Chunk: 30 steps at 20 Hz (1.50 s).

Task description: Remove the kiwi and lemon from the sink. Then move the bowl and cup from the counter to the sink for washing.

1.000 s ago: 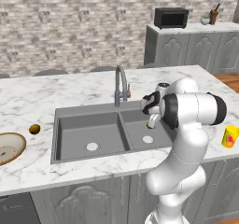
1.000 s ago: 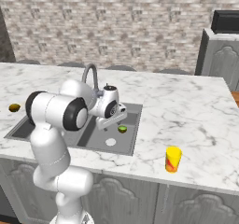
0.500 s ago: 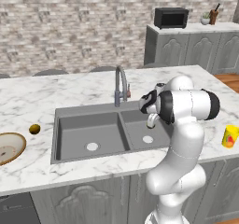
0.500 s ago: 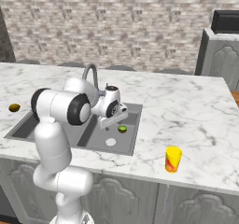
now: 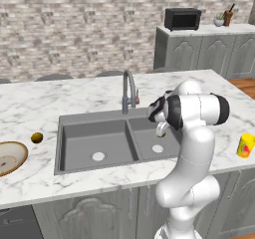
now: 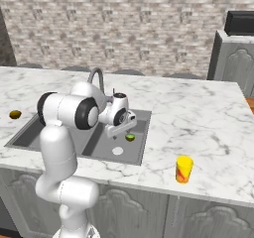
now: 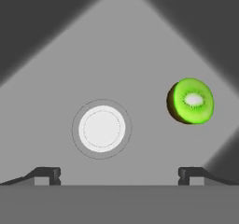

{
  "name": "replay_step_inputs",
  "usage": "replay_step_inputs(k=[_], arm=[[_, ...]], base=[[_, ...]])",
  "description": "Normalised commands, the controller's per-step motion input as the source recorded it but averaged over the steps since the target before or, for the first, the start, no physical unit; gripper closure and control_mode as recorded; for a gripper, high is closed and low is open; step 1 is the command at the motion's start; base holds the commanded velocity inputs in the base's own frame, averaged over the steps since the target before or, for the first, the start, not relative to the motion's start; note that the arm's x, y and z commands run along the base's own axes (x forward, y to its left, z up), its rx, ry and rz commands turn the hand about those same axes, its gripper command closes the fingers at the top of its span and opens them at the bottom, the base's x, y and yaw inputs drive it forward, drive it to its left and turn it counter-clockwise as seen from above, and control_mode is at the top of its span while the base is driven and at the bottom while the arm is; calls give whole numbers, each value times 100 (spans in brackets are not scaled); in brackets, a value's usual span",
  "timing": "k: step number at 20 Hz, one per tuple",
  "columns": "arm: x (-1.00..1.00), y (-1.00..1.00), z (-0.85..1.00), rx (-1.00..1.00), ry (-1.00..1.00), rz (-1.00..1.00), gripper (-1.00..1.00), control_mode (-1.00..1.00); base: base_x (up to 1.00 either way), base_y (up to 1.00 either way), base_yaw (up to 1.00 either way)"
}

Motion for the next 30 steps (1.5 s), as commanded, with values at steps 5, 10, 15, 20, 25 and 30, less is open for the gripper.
replay_step_inputs(k=[5,10,15,20,25,30], arm=[[15,0,-14,-1,-3,0,-100,-100],[15,0,-11,-3,-6,0,-100,-100],[11,0,-12,-3,-6,0,-100,-100],[13,0,-11,0,-1,0,-100,-100],[13,-4,-10,0,0,0,-100,-100],[13,-9,-11,0,0,0,-100,-100]], base=[[0,0,0],[0,0,0],[0,0,0],[0,0,0],[0,0,0],[0,0,0]])
